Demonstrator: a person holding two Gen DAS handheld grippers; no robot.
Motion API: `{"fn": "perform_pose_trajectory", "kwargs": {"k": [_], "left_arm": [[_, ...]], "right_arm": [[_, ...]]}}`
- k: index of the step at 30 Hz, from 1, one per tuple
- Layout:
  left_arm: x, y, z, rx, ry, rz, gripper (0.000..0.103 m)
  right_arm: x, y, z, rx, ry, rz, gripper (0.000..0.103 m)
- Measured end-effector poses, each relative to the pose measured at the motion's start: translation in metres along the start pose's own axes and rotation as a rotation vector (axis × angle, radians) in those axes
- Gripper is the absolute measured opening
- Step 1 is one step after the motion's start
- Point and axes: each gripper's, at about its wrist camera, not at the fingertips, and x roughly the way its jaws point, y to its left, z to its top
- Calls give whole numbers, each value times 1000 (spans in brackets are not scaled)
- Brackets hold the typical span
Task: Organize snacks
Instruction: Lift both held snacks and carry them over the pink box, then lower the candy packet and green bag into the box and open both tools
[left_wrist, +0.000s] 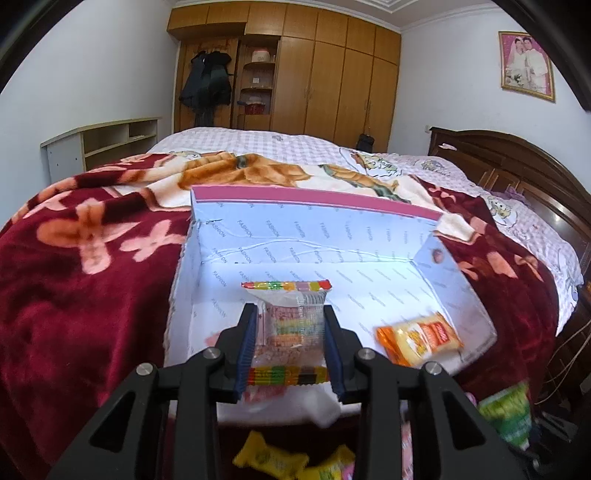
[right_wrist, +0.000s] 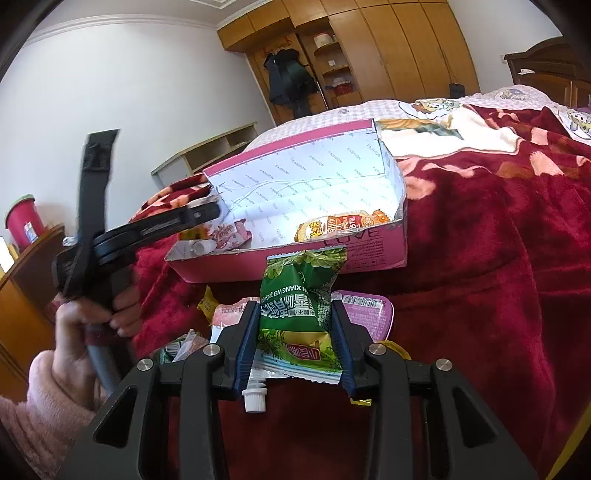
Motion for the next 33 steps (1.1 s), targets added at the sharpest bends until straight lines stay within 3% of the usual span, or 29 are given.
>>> {"fn": "perform_pose_trajectory", "kwargs": {"k": [9,18,33], "left_arm": [[28,2,7,-28,16,-3,37],[36,-1,4,-4,44,13,61],[36,-3,1,13,43,22,62]], "right_arm": [[1,-2,5,-3,1,-14,39],[4,-1,19,-24,0,-17,39],[42,-11,74,-59,-1,-56,39]]}}
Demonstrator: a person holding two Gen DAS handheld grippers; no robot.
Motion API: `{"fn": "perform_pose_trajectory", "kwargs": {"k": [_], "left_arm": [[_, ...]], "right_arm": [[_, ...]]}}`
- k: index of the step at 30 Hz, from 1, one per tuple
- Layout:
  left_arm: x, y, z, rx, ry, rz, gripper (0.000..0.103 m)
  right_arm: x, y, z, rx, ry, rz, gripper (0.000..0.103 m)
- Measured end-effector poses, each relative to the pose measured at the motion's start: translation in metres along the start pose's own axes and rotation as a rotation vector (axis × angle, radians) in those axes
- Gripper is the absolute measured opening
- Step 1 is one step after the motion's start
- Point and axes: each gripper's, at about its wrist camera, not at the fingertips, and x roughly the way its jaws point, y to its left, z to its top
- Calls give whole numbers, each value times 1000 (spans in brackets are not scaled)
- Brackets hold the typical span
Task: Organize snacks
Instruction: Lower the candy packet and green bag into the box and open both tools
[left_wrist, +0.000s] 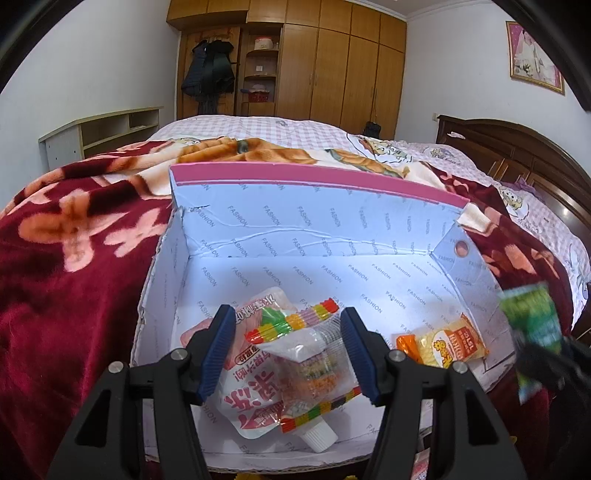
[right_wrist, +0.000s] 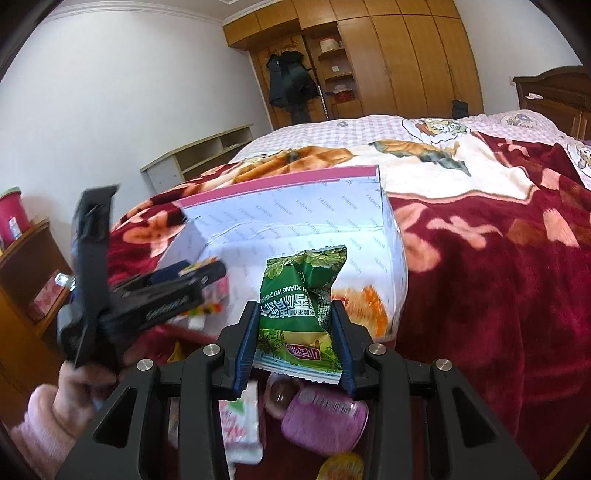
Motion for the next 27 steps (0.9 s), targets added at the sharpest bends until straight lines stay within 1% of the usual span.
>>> {"fn": "perform_pose_trajectory", "kwargs": {"k": [9,14,20,24,26,27], "left_arm": [[0,0,0,2,0,1,62],[0,0,0,2,-1,2,62],[0,-1,0,2,0,2,62],[0,-1,0,5,2,2,68],[-1,-2,0,8,3,5,69],[-1,-2,0,9,4,6,69]], "right_arm": [[31,-7,20,-11,32,-37,39],[48,-16,23,-1,58,-64,39],[54,-20,22,13,68,-56,39],[54,-19,22,13,67,-48,39],[53,-19,22,10,64,-50,42],[52,-18,22,11,58,-49,48]]}}
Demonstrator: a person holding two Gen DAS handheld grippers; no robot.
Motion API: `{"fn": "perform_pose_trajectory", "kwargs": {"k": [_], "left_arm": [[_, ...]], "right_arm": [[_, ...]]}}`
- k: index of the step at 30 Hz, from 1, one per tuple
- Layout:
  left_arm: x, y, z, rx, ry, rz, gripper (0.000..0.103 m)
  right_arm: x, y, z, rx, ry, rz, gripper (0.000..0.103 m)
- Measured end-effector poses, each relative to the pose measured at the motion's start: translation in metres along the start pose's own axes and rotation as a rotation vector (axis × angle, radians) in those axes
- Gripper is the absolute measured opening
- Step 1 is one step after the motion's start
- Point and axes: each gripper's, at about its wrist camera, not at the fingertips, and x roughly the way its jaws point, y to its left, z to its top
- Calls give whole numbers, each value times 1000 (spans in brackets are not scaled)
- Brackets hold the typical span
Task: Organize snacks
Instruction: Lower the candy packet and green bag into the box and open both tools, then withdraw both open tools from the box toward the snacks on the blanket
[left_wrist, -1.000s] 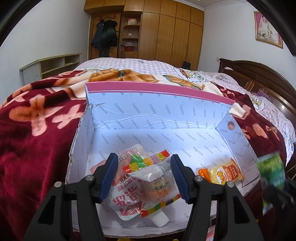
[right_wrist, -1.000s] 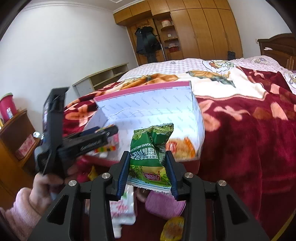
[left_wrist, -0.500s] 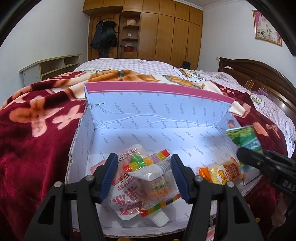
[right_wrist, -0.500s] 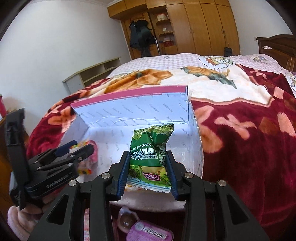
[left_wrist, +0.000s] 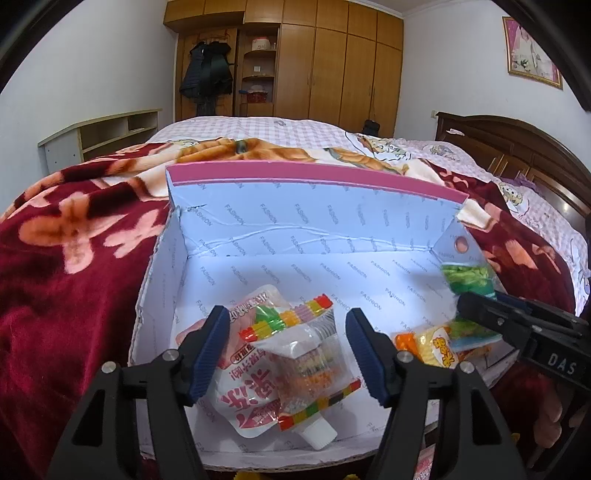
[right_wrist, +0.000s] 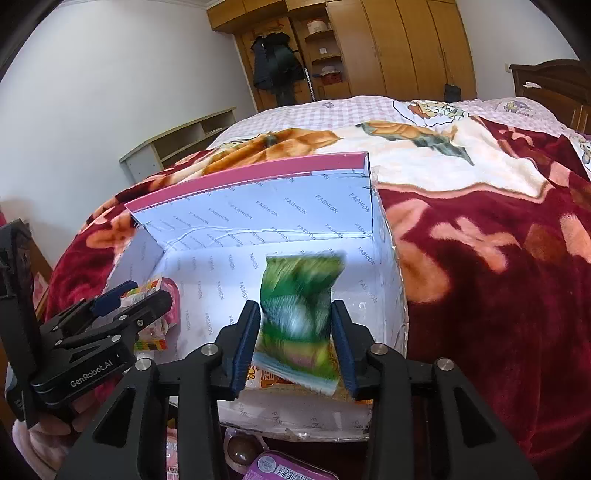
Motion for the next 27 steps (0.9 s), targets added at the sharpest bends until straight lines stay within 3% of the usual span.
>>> {"fn": "perform_pose_trajectory", "kwargs": {"k": [2,13,15,27], "left_arm": [[0,0,0,2,0,0,69],[-15,-7,-2,31,-31,16,87],[-21,-7,-1,39,-42,21,87],[-62,-7,-3,31,-62,-4,88]], "right_arm": [[-3,1,0,4,-9,5,54],[-26,13,-2,-19,-49,20,59],[-32,15,-3,-17,-63,21,64],[-63,28,-15,-27,-95,50,65]]}}
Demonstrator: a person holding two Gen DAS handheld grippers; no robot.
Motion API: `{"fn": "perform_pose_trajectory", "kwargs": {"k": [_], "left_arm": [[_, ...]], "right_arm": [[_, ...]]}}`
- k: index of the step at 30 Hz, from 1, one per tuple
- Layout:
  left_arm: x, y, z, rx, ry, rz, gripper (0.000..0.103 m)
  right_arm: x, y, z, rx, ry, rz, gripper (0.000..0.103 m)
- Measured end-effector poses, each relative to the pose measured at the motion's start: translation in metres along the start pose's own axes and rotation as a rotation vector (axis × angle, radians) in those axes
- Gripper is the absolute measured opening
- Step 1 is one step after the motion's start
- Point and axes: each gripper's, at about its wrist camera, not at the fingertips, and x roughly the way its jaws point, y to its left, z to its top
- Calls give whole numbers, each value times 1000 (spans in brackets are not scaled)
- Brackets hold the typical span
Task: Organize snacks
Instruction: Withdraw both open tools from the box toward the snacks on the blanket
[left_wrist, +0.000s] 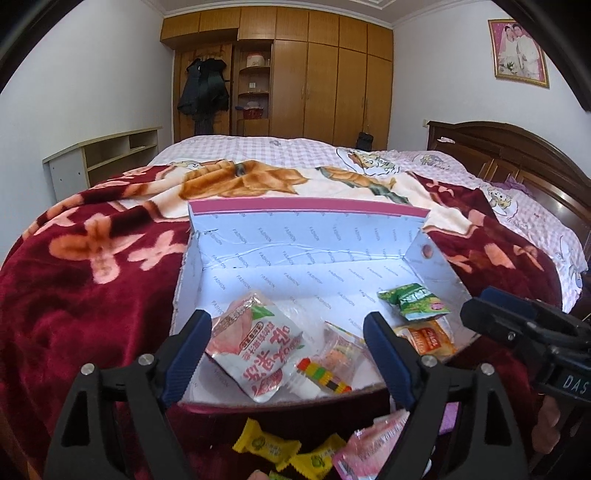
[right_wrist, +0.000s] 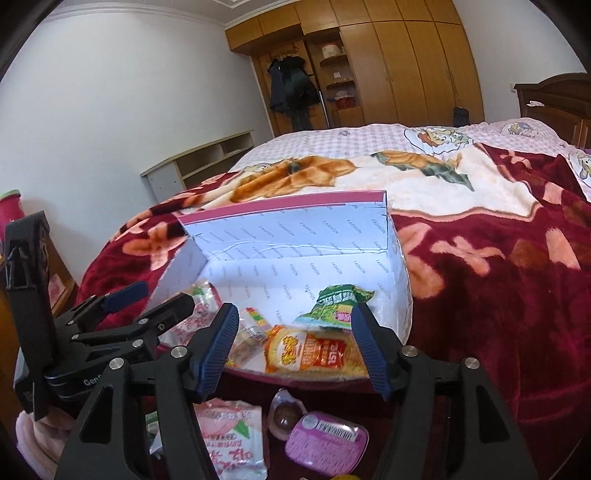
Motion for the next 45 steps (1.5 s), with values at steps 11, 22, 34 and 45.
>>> {"fn": "perform_pose_trajectory", "kwargs": {"k": [11,22,34,45], "left_arm": [[-33,9,-23,-42,21,1,88],[-62,22,-53,-75,26,3,88],[-59,27,-94,-37,119,18,88],[-54,27,-116,-4,159,-29,88]], "right_arm": [[-25,9,-24,1,8,17,65],[-46,10,-54,41,33,-5,65],[-53,-4,-84,102,60,-41,65],[-53,-14,-105,111,87,-78,65]]}}
